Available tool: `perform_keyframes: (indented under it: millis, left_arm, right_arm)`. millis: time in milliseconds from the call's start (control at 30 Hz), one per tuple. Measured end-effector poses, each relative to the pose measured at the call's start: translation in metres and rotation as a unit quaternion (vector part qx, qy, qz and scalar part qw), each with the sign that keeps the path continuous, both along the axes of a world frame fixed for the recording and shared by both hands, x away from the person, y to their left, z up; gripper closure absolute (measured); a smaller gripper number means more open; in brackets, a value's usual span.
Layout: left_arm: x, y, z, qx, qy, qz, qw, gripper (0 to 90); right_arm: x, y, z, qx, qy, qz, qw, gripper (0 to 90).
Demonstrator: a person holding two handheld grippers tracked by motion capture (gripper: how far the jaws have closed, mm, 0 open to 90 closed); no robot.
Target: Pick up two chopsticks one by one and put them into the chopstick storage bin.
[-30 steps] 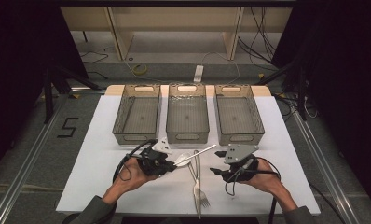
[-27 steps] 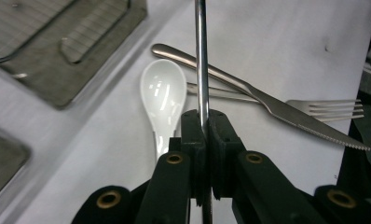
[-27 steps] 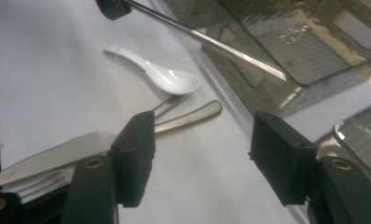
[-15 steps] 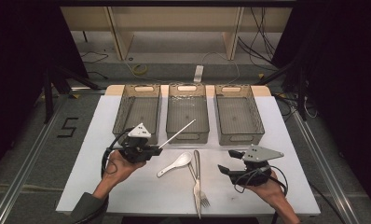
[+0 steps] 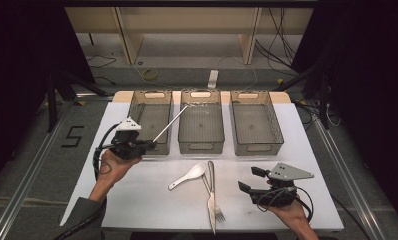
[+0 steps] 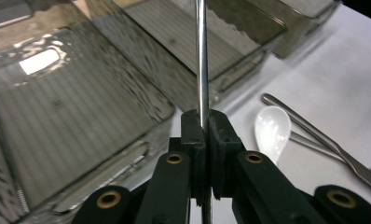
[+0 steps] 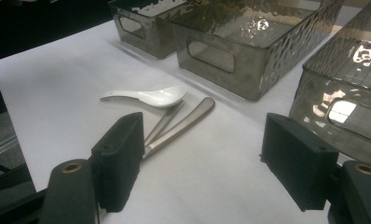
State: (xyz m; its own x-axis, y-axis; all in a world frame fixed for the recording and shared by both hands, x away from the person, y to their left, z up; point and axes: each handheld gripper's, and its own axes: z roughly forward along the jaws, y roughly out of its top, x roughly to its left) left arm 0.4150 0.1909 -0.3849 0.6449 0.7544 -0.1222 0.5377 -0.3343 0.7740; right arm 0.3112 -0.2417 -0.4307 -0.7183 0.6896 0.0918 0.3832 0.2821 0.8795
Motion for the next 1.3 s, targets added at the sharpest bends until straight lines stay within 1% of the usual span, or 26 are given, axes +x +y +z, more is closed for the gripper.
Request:
perform_keyframes:
  millis: [133,233,433,533,567,633,667,767,1000,1067,1133,1233,1300]
  left_arm:
    - [0.014,0.007,0.003,-0.006,0.004,0.025,0.9997,85.8]
    - [0.026,0.011,0.004,-0.011,0.005,0.047,0.9988,85.8]
    - [0.049,0.018,0.002,-0.007,0.016,0.075,0.9970,85.8]
    - [0.058,0.019,0.000,-0.010,0.022,0.087,0.9959,85.8]
    - [0.061,0.019,-0.001,-0.006,0.022,0.089,0.9958,85.8]
    - [0.067,0.020,-0.002,-0.010,0.023,0.100,0.9946,85.8]
    - [0.069,0.021,-0.003,-0.013,0.025,0.102,0.9944,85.7]
    - [0.077,0.023,-0.006,-0.007,0.029,0.108,0.9937,85.8]
    - [0.090,0.030,-0.014,-0.004,0.041,0.134,0.9901,85.7]
    - [0.093,0.031,-0.016,0.004,0.045,0.139,0.9893,85.7]
    - [0.095,0.032,-0.019,0.003,0.047,0.146,0.9882,85.7]
    - [0.098,0.030,-0.022,0.018,0.051,0.151,0.9871,85.6]
    - [0.100,0.029,-0.023,0.021,0.052,0.154,0.9865,85.6]
  right_arm:
    - [-0.003,-0.001,0.000,0.002,0.002,-0.006,1.0000,29.4]
    - [-0.005,-0.002,-0.001,0.006,0.006,-0.007,0.9999,29.1]
    - [-0.009,-0.003,-0.001,0.008,0.008,-0.005,0.9999,27.9]
    - [-0.011,-0.002,-0.001,0.010,0.008,-0.003,0.9999,27.6]
    - [-0.011,-0.002,-0.001,0.010,0.008,-0.003,0.9999,27.6]
    - [-0.012,-0.002,0.000,0.012,0.005,-0.003,0.9999,27.5]
    - [-0.013,-0.002,0.000,0.011,0.005,-0.006,0.9999,27.5]
    - [-0.014,-0.002,0.000,0.014,0.005,-0.007,0.9999,27.1]
    - [-0.015,-0.001,-0.001,0.009,0.006,-0.002,0.9999,26.9]
    - [-0.015,-0.001,-0.001,0.008,0.006,-0.001,0.9999,26.9]
    - [-0.015,-0.001,-0.001,0.008,0.009,-0.001,0.9999,26.9]
    - [-0.015,0.000,-0.001,0.008,0.008,0.000,0.9999,26.9]
    - [-0.015,0.000,-0.001,0.008,0.008,0.000,0.9999,26.9]
